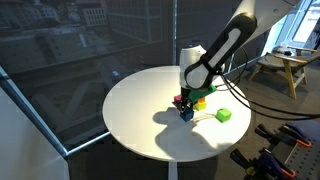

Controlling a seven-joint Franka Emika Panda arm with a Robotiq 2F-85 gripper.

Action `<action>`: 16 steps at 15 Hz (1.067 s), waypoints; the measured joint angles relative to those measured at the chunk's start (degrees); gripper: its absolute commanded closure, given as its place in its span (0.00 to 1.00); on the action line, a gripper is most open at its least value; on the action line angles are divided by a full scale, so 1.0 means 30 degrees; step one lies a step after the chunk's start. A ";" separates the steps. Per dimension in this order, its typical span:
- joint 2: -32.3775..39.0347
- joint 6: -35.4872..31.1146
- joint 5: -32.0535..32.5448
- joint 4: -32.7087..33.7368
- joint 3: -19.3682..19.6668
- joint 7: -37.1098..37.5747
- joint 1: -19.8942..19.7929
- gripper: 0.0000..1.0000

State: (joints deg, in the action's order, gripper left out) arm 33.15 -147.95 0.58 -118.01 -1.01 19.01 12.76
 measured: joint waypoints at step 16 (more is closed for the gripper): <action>-0.2283 0.1618 0.0000 -0.0038 -0.0396 -0.0001 0.0023 0.69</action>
State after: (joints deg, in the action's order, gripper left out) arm 26.31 -143.10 0.58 -118.13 -2.20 19.01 12.83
